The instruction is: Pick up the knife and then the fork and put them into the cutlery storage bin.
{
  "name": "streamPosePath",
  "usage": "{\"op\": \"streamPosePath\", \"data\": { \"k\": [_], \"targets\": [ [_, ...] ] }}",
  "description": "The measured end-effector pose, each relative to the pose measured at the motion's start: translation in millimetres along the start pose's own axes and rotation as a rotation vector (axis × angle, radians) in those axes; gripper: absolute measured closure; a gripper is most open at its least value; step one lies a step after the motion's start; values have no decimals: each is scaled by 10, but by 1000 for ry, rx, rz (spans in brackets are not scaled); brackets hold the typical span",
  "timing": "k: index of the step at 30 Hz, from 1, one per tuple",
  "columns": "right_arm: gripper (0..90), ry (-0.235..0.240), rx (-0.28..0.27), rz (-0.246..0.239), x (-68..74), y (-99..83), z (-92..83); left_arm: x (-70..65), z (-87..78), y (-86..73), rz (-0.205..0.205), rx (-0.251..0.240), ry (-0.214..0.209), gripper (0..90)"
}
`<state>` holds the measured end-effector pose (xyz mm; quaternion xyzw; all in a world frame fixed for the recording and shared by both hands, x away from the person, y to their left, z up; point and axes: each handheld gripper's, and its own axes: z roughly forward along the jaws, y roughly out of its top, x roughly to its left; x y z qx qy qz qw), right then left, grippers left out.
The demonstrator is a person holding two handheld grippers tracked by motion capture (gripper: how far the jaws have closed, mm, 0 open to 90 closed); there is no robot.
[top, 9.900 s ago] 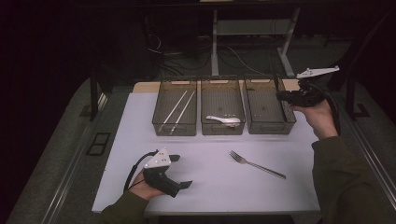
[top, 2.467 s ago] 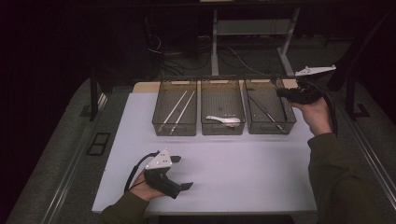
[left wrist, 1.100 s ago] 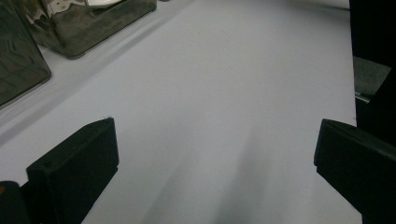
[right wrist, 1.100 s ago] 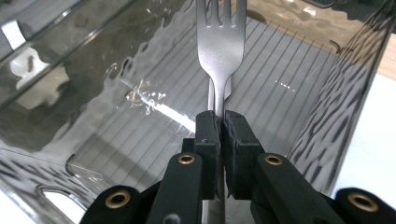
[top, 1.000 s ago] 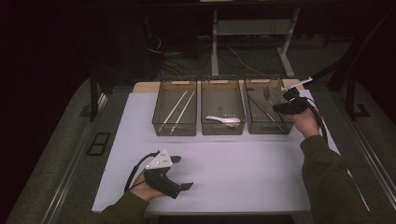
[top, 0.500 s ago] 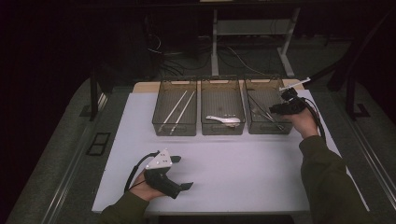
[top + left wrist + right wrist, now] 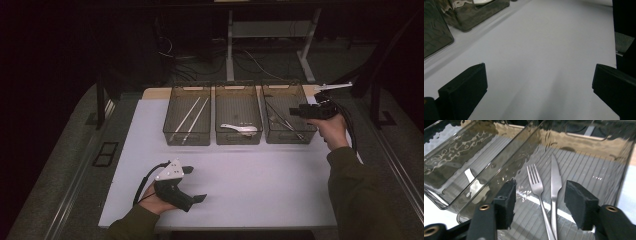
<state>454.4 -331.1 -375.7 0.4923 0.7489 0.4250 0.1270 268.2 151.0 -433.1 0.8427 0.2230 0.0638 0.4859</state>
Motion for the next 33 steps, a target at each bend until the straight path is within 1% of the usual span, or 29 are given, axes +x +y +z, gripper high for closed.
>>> {"op": "streamPosePath", "data": {
  "k": [2, 5, 11, 13, 16, 17, 19, 23, 30, 33],
  "targets": [
    [364, 0, -13, -5, 26, -4, -32, 7, 0, 4, -6, -4, 2, 0],
    [334, -19, -14, -31, 78, -7, -69, 24, 6, 12, -8, -12, 4, 0],
    [269, 0, -12, -51, 168, 5, -107, 66, 27, 22, -11, -11, 12, 0],
    [258, 3, -12, -73, 219, -1, -112, 65, 32, 22, -11, -5, 12, 0],
    [251, -21, -12, -120, 316, -20, -115, 67, 30, 18, -7, -1, 12, 0],
    [241, -24, -6, -127, 348, -28, -114, 67, 29, 18, -7, -2, 11, 0],
    [228, -16, 7, -137, 397, -46, -106, 68, 30, 18, -6, 0, 12, 0],
    [207, 8, 11, -152, 491, -98, -110, 62, 37, 14, -2, 6, 10, 0],
    [188, 23, -12, -175, 613, -224, -156, 51, 32, 14, 2, 6, 7, 0],
    [188, 42, -30, -182, 658, -286, -208, 51, 34, 13, 2, 7, 6, 0]
  ]
}}
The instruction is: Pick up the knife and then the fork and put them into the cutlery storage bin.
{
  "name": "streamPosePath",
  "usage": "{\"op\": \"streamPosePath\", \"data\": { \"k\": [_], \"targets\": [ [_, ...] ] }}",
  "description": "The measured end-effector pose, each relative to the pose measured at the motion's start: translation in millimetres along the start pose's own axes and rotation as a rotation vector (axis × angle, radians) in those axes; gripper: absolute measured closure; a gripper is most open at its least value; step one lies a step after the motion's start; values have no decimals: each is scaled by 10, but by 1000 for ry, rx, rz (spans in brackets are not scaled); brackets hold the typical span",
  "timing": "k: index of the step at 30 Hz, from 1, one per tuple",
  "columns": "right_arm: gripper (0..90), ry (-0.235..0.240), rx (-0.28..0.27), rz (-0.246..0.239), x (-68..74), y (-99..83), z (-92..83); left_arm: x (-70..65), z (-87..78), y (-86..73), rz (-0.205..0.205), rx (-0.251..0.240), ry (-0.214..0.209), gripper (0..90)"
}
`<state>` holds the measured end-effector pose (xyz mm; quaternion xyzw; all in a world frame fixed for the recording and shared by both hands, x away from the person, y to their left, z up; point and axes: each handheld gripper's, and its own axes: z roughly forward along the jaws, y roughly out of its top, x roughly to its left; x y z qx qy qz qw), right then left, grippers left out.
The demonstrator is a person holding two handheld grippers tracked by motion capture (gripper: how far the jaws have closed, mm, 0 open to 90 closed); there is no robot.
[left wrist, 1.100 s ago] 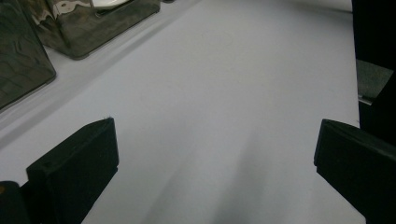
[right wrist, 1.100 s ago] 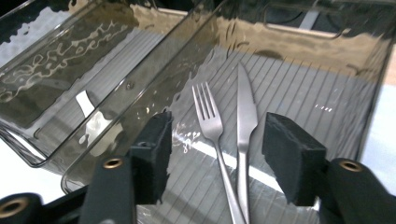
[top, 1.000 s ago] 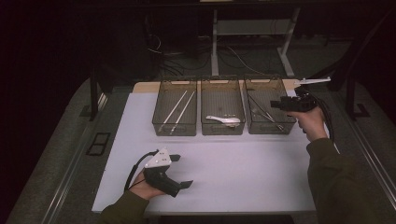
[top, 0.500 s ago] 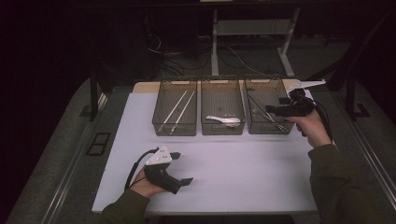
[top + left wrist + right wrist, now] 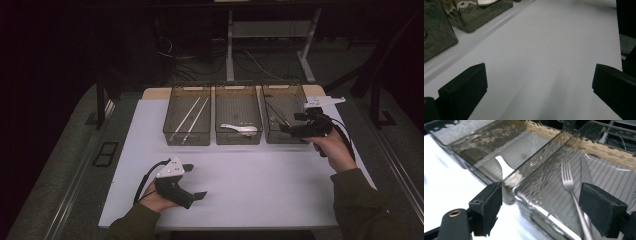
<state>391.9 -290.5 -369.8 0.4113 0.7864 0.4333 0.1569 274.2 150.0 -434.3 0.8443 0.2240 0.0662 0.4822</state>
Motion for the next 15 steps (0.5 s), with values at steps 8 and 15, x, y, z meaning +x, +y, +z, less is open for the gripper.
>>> {"op": "streamPosePath", "data": {
  "k": [8, 15],
  "targets": [
    [188, 21, -38, -31, 175, -175, -155, -12, 3, -1, -2, 0, 0, 0],
    [188, 66, -54, -33, 290, -314, -263, -19, -4, 1, -4, -3, 0, 0]
  ]
}}
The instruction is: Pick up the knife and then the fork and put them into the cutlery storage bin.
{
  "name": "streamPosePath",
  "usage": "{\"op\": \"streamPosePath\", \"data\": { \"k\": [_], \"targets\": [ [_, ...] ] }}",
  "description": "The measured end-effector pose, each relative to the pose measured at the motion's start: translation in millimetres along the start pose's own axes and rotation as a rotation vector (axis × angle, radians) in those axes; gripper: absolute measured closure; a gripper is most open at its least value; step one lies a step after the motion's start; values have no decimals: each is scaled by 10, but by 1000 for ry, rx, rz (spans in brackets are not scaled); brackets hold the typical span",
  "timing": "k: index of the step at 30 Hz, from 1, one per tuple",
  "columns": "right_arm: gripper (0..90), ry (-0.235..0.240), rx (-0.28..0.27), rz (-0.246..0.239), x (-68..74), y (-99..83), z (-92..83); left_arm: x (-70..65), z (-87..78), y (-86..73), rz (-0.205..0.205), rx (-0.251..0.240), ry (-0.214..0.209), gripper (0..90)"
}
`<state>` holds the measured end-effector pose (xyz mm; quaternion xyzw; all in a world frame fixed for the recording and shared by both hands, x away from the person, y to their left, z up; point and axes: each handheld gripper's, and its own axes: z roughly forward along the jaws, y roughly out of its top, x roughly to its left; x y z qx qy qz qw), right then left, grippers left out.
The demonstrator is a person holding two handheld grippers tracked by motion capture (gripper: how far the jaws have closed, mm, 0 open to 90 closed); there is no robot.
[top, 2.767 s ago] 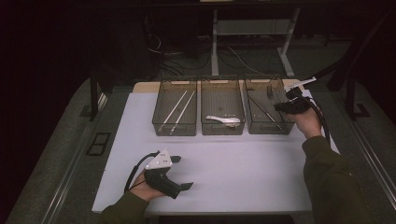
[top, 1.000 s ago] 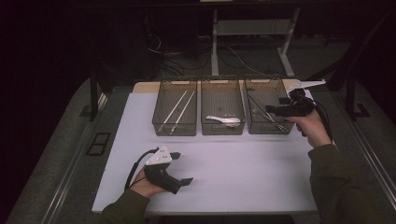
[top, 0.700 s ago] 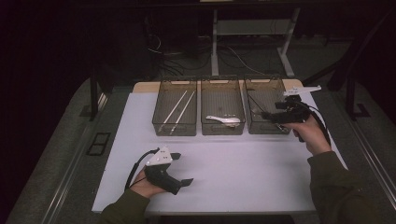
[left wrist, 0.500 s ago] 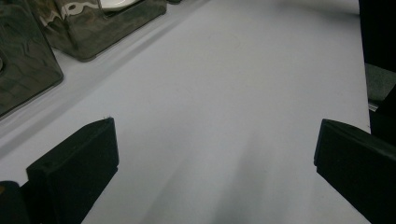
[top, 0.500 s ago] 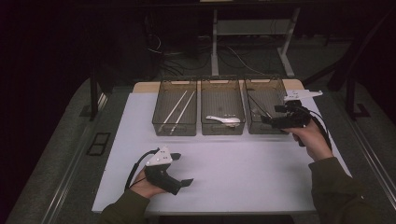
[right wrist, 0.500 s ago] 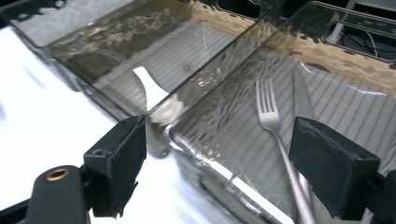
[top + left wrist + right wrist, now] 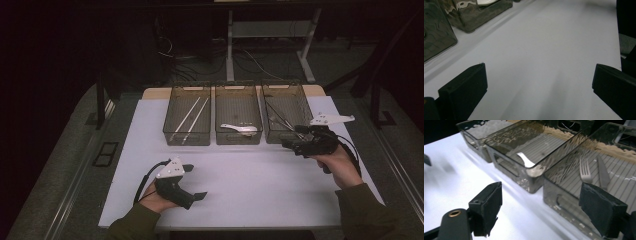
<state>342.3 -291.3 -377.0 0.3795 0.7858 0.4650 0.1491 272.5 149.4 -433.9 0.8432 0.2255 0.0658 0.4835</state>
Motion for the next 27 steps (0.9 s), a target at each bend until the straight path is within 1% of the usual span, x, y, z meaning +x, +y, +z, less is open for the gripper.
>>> {"op": "streamPosePath", "data": {
  "k": [2, 13, 20, 27],
  "targets": [
    [188, 11, -2, -5, 38, -45, -16, -3, -1, 0, 0, -1, 0, 0],
    [176, 38, -21, -25, 220, -288, -58, -13, -10, 0, 0, 3, -1, 0],
    [145, 61, -24, -14, 284, -452, -77, -10, -13, 0, 2, 3, -3, 0],
    [141, 61, -11, -6, 342, -586, -99, -10, -16, -1, 1, 2, -2, 0]
  ]
}}
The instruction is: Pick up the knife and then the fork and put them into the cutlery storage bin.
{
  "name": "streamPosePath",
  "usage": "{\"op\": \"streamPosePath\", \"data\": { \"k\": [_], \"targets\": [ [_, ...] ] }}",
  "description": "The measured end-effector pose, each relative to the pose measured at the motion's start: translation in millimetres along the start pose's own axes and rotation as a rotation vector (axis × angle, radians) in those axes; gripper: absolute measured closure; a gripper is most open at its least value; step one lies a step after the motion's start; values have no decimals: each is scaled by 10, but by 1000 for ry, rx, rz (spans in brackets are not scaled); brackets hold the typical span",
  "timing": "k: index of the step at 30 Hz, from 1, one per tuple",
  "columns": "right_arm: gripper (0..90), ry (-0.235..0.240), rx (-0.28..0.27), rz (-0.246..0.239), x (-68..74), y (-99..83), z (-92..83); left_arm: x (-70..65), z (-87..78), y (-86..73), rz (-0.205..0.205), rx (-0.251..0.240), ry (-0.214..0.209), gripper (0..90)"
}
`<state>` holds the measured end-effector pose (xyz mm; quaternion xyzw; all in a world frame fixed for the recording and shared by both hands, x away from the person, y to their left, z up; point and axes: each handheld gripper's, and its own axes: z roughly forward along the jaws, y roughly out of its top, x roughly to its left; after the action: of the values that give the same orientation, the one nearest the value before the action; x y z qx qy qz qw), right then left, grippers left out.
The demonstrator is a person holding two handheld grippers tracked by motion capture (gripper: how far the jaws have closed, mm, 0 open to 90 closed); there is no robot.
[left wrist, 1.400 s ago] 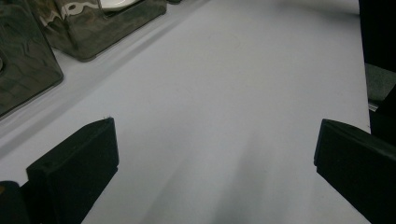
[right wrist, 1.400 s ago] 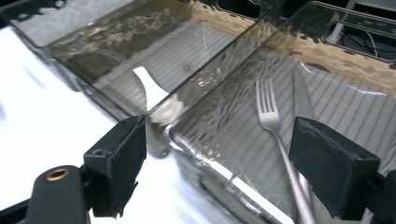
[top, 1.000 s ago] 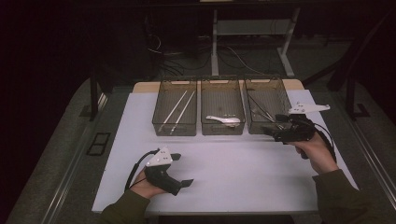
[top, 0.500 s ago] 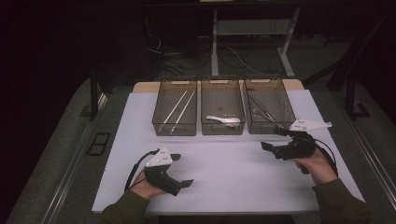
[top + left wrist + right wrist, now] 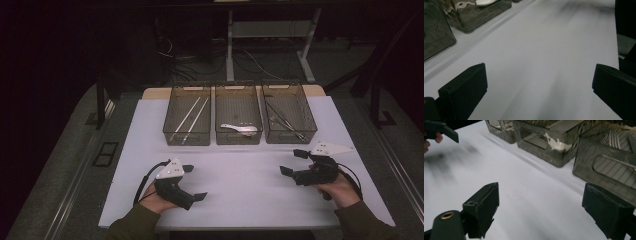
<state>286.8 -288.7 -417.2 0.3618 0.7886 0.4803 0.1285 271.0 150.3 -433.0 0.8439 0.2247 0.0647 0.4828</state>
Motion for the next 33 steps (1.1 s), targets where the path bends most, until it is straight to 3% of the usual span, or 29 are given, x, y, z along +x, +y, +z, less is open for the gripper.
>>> {"op": "streamPosePath", "data": {
  "k": [17, 33],
  "targets": [
    [141, -1, 40, -3, 106, -243, -59, -4, -5, -4, -5, -6, 4, 0],
    [131, 1, 66, 11, 98, -377, -108, 0, -9, -8, -1, 2, 7, 0]
  ]
}}
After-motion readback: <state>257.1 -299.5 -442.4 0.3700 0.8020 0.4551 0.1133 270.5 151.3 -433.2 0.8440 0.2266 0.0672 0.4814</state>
